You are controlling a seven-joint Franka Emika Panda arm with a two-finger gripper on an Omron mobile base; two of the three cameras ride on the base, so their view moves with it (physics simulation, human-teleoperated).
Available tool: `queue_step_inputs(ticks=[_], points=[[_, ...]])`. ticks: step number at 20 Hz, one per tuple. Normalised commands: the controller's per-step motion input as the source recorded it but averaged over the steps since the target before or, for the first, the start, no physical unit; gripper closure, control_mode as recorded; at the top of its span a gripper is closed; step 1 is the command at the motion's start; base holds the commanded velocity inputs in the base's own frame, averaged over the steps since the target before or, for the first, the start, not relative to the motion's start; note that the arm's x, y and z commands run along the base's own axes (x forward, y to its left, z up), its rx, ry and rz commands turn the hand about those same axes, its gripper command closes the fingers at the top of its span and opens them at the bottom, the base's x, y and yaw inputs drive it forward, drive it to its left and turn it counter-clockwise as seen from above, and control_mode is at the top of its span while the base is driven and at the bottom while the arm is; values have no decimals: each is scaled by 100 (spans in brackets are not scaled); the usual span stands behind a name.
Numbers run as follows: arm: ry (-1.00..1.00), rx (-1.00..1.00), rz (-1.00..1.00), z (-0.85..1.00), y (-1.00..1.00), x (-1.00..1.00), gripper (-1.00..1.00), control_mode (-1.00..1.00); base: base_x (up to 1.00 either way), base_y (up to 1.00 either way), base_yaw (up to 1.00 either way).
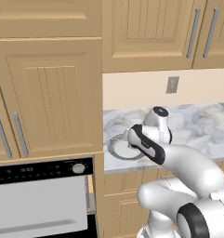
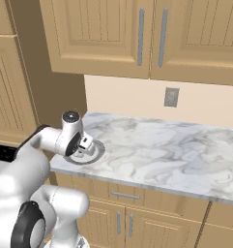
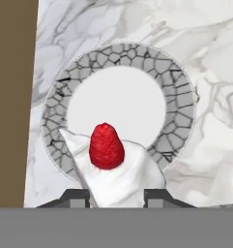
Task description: Take the baked cake out of the oven and place it on the plate for cooling. Then close the oven door.
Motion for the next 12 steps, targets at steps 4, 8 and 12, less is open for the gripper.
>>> queue_step_inputs(ticks=[4, 8, 12], points=[[0, 0, 3, -20, 0, 16, 100, -100, 0, 0, 0], [0, 0, 3, -17, 0, 14, 100, -100, 0, 0, 0], [0, 0, 2, -17, 0, 10, 100, -100, 0, 0, 0]])
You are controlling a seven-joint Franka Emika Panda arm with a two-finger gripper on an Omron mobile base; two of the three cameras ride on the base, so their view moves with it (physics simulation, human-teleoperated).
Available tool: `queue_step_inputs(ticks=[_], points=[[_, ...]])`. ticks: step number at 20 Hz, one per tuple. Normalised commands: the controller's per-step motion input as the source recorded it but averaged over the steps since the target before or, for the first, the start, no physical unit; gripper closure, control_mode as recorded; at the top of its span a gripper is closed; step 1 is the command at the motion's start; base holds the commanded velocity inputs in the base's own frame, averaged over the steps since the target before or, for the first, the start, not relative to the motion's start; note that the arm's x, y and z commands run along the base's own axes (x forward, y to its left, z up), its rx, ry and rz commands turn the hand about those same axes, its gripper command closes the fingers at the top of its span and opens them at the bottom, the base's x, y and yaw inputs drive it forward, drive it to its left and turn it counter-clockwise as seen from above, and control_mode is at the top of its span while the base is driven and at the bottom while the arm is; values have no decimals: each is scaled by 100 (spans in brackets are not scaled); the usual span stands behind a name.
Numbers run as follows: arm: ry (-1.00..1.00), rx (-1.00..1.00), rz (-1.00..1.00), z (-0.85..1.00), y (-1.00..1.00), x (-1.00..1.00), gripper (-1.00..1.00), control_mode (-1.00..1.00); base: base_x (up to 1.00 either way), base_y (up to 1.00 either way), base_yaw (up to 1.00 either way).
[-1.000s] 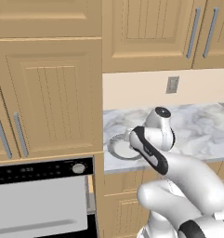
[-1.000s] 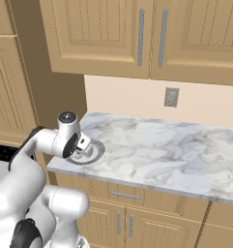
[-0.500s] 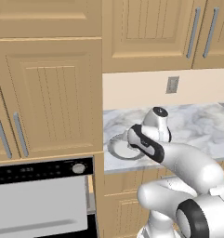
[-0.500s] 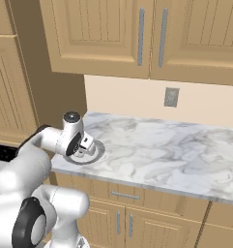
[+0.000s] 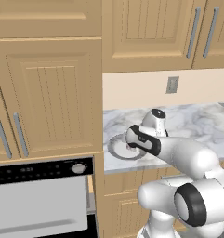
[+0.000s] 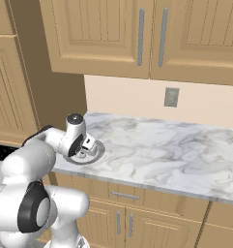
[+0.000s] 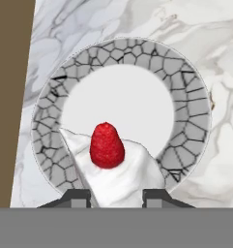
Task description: Take the baked cake out of the oven and place it on the plate for cooling. Then close the oven door.
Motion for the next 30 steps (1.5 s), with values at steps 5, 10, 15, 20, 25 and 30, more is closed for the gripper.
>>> queue_step_inputs(ticks=[5, 10, 15, 20, 25, 30], points=[[0, 0, 2, -18, 0, 8, 100, -100, 0, 0, 0], [0, 0, 2, -21, 0, 6, 100, -100, 0, 0, 0], [0, 0, 1, -22, 1, 4, 100, -100, 0, 0, 0], [0, 0, 1, -19, 0, 1, -100, -100, 0, 0, 0], [0, 0, 0, -8, 0, 2, -100, -100, 0, 0, 0], [0, 0, 0, 0, 0, 0, -100, -100, 0, 0, 0]])
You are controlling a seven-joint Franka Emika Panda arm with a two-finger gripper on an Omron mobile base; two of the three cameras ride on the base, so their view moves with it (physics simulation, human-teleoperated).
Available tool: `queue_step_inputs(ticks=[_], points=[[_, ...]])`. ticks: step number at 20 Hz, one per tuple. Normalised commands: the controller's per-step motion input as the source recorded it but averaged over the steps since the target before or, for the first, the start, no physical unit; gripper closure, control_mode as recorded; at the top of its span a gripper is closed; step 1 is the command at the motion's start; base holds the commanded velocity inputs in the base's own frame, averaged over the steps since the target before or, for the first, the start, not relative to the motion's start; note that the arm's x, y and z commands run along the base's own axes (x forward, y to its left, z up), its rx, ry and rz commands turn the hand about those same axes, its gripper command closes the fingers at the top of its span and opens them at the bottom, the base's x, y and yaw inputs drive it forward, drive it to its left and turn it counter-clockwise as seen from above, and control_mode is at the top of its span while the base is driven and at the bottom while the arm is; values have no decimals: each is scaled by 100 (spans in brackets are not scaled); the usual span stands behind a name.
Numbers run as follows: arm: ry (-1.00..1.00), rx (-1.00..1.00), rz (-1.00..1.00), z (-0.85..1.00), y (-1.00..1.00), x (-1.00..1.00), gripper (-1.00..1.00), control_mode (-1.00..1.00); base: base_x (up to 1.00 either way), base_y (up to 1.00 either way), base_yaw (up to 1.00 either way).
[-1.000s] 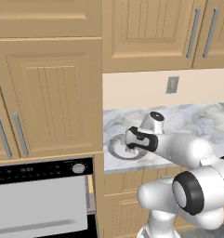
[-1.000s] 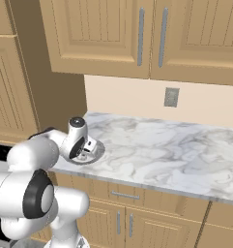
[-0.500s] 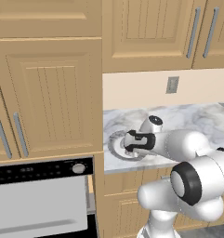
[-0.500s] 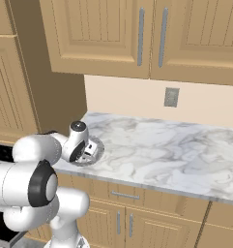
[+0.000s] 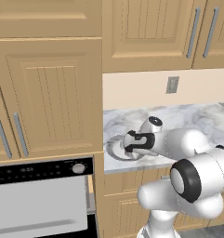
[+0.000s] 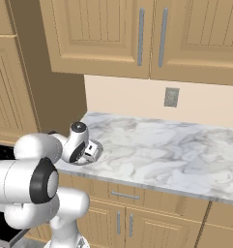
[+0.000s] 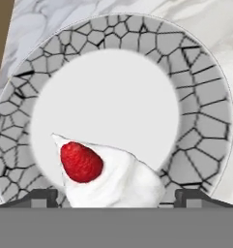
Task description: Take the baked cake out of the oven and place it on the plate for cooling. Then close the oven door.
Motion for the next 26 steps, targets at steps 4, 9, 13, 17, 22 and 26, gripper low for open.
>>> queue_step_inputs(ticks=[4, 9, 13, 17, 22, 26], points=[[-2, 0, 0, 20, 0, -4, -100, -100, 0, 0, 0], [-6, 0, 0, 58, 0, -31, -100, -100, 0, 0, 0], [-5, 0, 0, 65, 0, -36, -100, -100, 0, 0, 0], [-1, 0, 0, 58, 0, -35, -100, -100, 0, 0, 0], [-4, 0, -2, 48, -5, -32, -100, -100, 0, 0, 0], [-2, 0, 0, 28, -10, -15, -100, -100, 0, 0, 0]])
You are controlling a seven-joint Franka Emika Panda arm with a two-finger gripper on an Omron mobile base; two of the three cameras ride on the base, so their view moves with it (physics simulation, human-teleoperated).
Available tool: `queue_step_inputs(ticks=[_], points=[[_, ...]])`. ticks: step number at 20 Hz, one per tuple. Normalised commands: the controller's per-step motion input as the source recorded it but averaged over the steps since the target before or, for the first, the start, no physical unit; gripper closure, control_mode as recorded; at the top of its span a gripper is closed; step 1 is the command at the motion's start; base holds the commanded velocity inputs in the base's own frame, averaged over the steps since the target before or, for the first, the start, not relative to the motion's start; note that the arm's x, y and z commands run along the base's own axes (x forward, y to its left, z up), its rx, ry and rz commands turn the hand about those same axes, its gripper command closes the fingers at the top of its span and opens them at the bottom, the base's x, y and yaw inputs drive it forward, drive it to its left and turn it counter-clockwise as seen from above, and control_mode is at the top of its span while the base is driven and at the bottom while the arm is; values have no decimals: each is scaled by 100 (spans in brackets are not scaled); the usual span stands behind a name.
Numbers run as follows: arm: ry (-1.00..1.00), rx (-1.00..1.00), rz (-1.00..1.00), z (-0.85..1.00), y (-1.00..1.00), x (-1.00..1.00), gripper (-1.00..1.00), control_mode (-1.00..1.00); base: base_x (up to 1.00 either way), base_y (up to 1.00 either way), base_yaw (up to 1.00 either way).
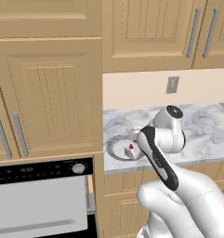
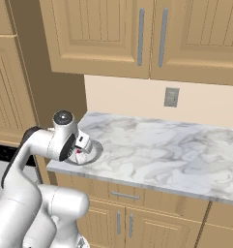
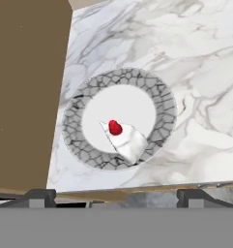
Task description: Take the baked cake out of the oven and place it on the plate for cooling. Then close the oven door.
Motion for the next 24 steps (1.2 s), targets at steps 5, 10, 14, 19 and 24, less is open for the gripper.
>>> queue_step_inputs(ticks=[5, 10, 14, 19, 24], points=[[0, 0, 0, 1, -3, -1, -100, -100, 0, 0, 0], [0, 0, 0, 0, 0, -1, -100, -100, 0, 0, 0], [0, 0, 0, 0, 0, -22, -100, -100, 0, 0, 0], [-3, 0, 0, 0, 0, -45, -100, -100, 0, 0, 0], [-6, 0, 0, 3, 0, -54, -100, -100, 0, 0, 0]])
